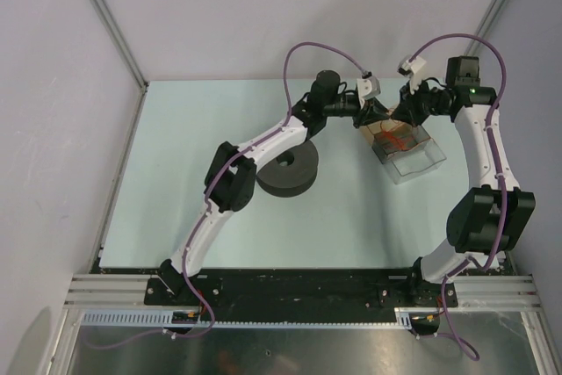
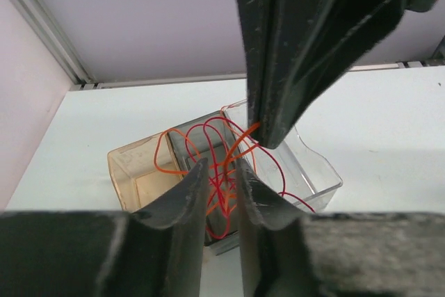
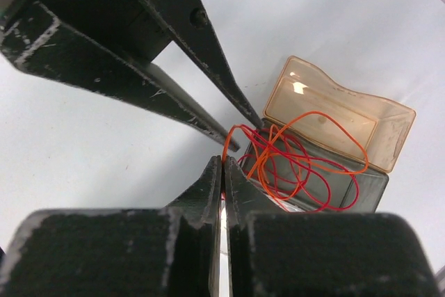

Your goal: Wrap the cables

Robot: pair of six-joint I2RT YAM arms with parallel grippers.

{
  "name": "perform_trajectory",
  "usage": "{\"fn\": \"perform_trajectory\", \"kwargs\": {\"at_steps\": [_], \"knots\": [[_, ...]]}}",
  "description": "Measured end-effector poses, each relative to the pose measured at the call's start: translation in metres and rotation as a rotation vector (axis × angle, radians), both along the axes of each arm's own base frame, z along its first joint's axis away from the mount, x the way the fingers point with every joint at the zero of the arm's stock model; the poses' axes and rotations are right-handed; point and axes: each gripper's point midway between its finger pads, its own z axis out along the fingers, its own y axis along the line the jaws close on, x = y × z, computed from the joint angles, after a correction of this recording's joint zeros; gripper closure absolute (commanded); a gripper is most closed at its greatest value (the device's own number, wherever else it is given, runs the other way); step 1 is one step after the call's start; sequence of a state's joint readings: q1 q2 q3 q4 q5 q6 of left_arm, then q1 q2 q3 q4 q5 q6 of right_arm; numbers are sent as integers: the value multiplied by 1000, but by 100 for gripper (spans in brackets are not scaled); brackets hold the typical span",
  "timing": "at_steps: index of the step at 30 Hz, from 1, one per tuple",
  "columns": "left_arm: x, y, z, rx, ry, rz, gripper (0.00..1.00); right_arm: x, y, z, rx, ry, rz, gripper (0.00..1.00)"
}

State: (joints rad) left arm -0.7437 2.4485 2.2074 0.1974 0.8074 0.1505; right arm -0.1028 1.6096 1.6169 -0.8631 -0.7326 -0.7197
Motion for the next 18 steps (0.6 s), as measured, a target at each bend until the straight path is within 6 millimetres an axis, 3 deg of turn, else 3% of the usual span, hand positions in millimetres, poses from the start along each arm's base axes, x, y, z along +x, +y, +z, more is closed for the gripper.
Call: {"fn": "perform_trajectory", "kwargs": {"at_steps": [2, 5, 7, 11, 18], "knots": [[4, -2, 0, -2, -10, 14, 94, 0, 0, 0, 2, -4, 6, 86], [10, -4, 1, -8, -15, 41, 99, 0, 0, 0, 3, -6, 7, 38], [15, -5, 6, -17, -17, 64, 100, -2, -1, -2, 2, -14, 3, 21], [20, -5, 21, -43, -4, 92, 100, -5, -9, -16, 6, -28, -50, 12], [17, -6, 36, -80, 61, 96, 100, 10, -23, -59, 37, -76, -180, 11]]}}
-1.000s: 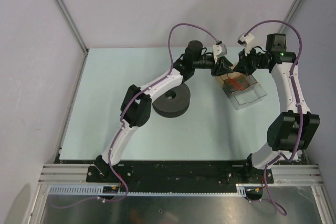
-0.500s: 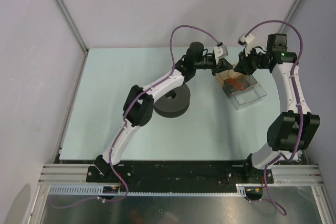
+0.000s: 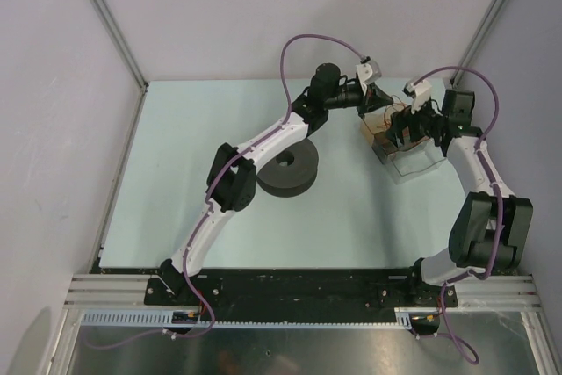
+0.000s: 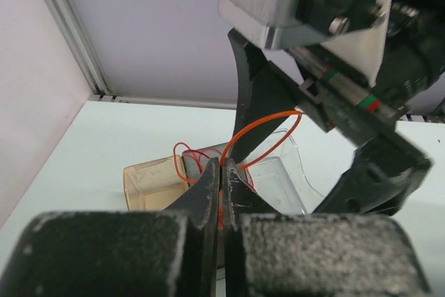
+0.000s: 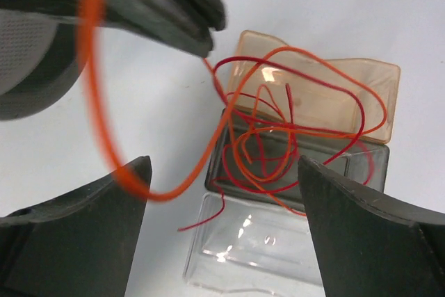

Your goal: Wrap the cables

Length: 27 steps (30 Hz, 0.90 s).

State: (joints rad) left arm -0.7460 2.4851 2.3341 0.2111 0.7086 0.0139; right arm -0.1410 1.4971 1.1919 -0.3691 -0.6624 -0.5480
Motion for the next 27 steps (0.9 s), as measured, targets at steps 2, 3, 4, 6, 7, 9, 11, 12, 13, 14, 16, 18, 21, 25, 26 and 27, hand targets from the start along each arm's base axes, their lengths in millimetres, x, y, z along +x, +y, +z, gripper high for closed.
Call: {"fn": "perform_trajectory", "kwargs": {"at_steps": [2, 3, 4, 6, 7, 9, 11, 12, 13, 14, 16, 18, 21, 25, 26, 27], "knots": [[-1, 0, 0, -3, 23, -2, 100, 8, -2, -6, 7, -32, -28, 16], [-1, 0, 1, -6, 32, -2, 100, 12, -2, -8, 8, -51, -39, 19], [-2, 0, 1, -9, 39, -3, 100, 17, -2, -9, 7, -71, -45, 23], [-3, -1, 3, -16, 59, -5, 100, 30, -2, -8, 4, -114, -52, 34], [-3, -1, 3, -19, 70, -5, 100, 36, -2, -8, 2, -130, -54, 38], [-3, 0, 4, -27, 89, -5, 100, 46, -3, -12, 2, -149, -62, 48], [-3, 1, 7, -35, 106, -6, 100, 53, -4, -18, -2, -157, -69, 55], [-3, 1, 7, -40, 115, -7, 100, 56, -5, -23, -5, -157, -74, 56], [-2, 2, 9, -45, 125, -7, 100, 58, -6, -28, -8, -153, -78, 58], [-2, 3, 10, -49, 135, -7, 100, 59, -7, -34, -11, -148, -80, 59], [-1, 5, 12, -58, 158, -4, 100, 62, -11, -44, -17, -136, -88, 62], [1, 7, 15, -65, 174, 0, 100, 64, -15, -52, -26, -125, -95, 63], [3, 13, 27, -85, 186, 5, 100, 64, -21, -61, -39, -111, -107, 65], [2, 26, 63, -128, 173, 10, 100, 65, -28, -73, -57, -91, -116, 66], [1, 30, 72, -141, 166, 10, 100, 64, -29, -77, -61, -82, -116, 65], [0, 35, 85, -156, 160, 11, 100, 64, -31, -80, -66, -74, -116, 65]]}}
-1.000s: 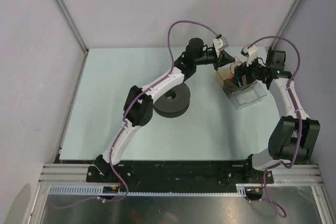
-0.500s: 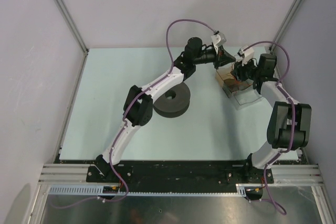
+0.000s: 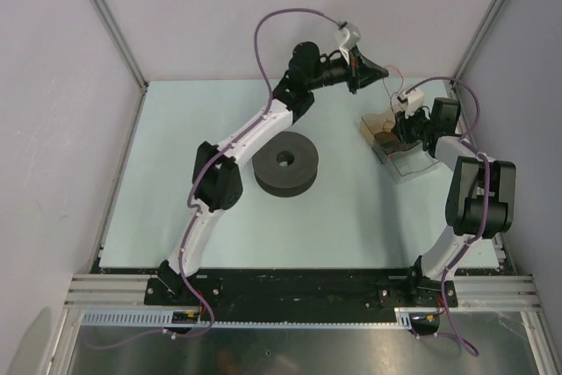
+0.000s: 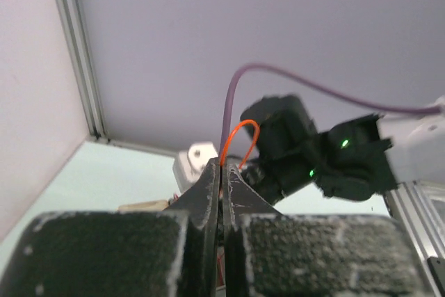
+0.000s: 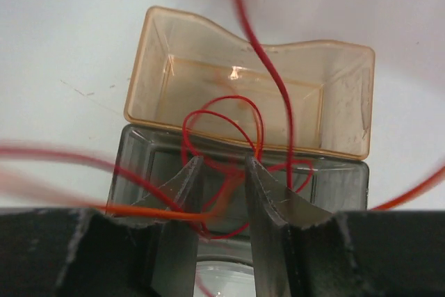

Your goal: Wrap the cables

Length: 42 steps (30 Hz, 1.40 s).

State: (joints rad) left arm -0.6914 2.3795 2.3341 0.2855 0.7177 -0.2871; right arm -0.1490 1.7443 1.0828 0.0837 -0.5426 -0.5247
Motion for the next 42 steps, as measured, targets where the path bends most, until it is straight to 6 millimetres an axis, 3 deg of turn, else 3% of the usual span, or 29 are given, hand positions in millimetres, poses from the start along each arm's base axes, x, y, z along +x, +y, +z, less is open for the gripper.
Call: {"fn": "perform_trajectory", "kwargs": {"at_steps": [5, 9, 16, 18, 23, 26, 30, 35, 42], "knots": [[-10, 31, 73, -92, -57, 24, 100, -5, -5, -14, -19, 36, 3, 66], [-13, 60, 117, -150, -101, 53, 100, -7, -7, -19, -32, 48, 9, 76], [-19, 95, 167, -212, -145, 92, 100, -11, -8, -32, -50, 81, 24, 89], [-22, 100, 175, -223, -154, 96, 100, -13, -10, -36, -55, 90, 26, 83], [-26, 104, 185, -237, -165, 98, 100, -19, -13, -38, -47, 109, 41, 37], [-26, 104, 185, -237, -164, 99, 100, -30, -8, -31, -25, 125, 64, 22], [-27, 103, 185, -239, -158, 96, 100, -45, 2, 11, -11, 66, 105, 16], [-30, 101, 185, -239, -157, 90, 100, -61, 15, 63, -13, -45, 171, 15], [-38, 93, 184, -240, -155, 69, 100, -67, 35, 79, 78, -52, 206, 15]]}}
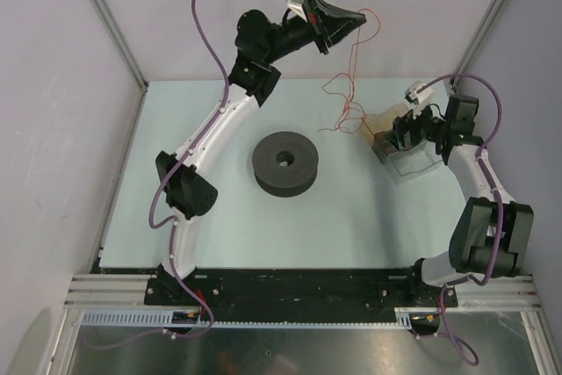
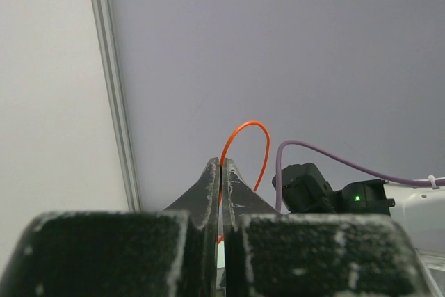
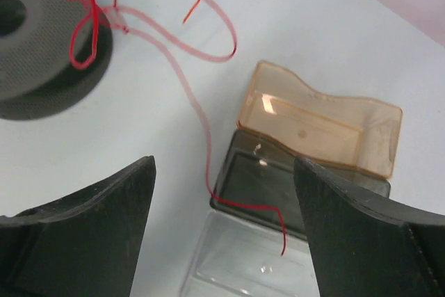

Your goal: Wrap the cables

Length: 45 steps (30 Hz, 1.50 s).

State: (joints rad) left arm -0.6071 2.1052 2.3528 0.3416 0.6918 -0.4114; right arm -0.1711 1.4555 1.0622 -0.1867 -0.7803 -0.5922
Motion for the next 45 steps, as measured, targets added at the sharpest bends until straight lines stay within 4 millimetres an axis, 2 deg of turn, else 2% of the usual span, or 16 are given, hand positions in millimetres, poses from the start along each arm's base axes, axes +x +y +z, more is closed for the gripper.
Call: {"fn": "perform_trajectory", "kwargs": {"at_steps": [8, 10, 13, 15, 21, 24, 29, 32, 34, 36, 40, 45], "knots": [[-1, -1, -2, 4, 5, -4, 100, 0, 50, 21, 120, -16, 90, 15], [-2, -1, -3, 6, 8, -4, 100, -3, 62, 23, 137, -11, 120, 22], [-3, -1, -2, 5, 7, -5, 100, -4, 75, 27, 147, -23, 153, 43], [-5, 0, 0, 4, 5, -5, 100, -2, 76, 29, 151, -33, 153, 46], [-12, 4, 10, -7, -10, -7, 100, 7, 67, 20, 165, -15, 122, 25], [-16, 6, 14, -10, -15, -7, 100, 8, 57, 18, 167, -3, 96, 21], [-17, 7, 11, -3, -10, -5, 100, 8, 26, 19, 176, 16, 13, 15], [-15, 5, 5, 6, -2, -3, 100, 4, 5, 28, 179, 10, -40, 10], [-14, 5, 3, 11, 4, -3, 100, -4, 0, 37, 182, 6, -52, 4], [-14, 5, 3, 10, 4, -3, 100, -14, 8, 47, 187, 3, -31, 2], [-14, 5, 3, 10, 5, -4, 100, -27, 41, 59, 207, 16, 42, 1], [-14, 5, 3, 9, 9, -6, 100, -31, 91, 47, 229, 83, 122, 1]]}}
